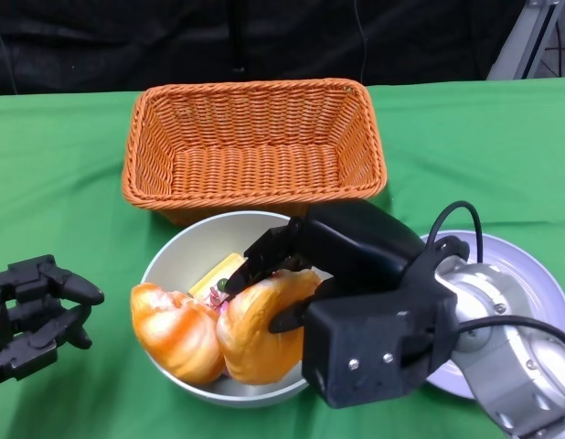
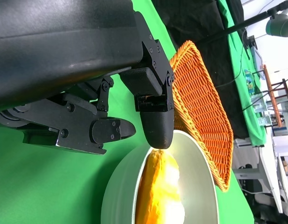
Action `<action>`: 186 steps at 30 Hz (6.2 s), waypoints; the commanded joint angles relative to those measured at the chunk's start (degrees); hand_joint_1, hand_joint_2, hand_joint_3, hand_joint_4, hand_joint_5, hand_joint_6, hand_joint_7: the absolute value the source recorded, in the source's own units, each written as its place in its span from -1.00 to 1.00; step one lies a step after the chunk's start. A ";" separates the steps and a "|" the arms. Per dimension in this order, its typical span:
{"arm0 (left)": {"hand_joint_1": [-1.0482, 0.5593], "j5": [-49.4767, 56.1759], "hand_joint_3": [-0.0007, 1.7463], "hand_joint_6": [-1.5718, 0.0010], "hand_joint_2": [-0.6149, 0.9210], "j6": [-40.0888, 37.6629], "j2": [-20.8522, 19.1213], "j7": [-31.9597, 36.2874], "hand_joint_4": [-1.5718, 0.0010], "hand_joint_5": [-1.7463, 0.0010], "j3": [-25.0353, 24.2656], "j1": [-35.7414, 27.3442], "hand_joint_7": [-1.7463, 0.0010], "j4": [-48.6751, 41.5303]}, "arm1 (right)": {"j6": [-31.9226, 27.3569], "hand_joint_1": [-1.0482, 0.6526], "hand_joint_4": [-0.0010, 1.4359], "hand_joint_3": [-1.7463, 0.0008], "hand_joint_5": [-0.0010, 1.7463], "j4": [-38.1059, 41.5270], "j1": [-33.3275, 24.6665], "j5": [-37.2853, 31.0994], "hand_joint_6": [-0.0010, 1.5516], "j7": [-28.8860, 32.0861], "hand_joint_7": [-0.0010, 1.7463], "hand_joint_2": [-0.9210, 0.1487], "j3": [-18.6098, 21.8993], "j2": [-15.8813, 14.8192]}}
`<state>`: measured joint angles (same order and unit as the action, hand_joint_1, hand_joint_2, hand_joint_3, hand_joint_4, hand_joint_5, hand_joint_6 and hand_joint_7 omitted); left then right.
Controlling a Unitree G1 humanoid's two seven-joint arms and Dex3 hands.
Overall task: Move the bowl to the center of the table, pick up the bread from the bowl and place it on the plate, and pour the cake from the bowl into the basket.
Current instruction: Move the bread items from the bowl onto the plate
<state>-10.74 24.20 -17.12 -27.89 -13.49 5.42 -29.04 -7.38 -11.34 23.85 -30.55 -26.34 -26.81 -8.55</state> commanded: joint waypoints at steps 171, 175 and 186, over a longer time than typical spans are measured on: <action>0.23 -0.63 -0.57 -0.04 1.00 -8.74 1.47 6.57 0.07 -0.66 0.59 -3.02 -0.20 14.51 | 5.52 -0.50 -0.30 0.99 -0.96 7.02 -6.35 2.62 -0.47 4.78 -1.00 -0.95 -5.08 -0.49; 0.23 -0.45 -0.57 -0.04 0.99 -8.87 1.57 6.81 0.08 -0.67 0.60 -3.22 -0.20 14.95 | 4.43 -0.52 -0.32 0.99 -0.97 7.98 -5.78 1.58 -0.49 4.40 -1.00 -0.97 -6.45 0.87; 0.24 0.13 -0.55 -0.06 0.98 -8.47 1.43 7.00 0.07 -0.66 0.56 -2.83 -0.18 13.79 | 4.94 -0.51 -0.30 1.00 -0.98 11.18 -5.12 0.62 -0.49 5.79 -1.00 -0.96 -7.36 2.98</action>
<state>-10.83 15.42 -15.15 -21.47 -12.71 2.78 -14.75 -2.96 -0.88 17.96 -29.76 -21.06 -34.14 -5.84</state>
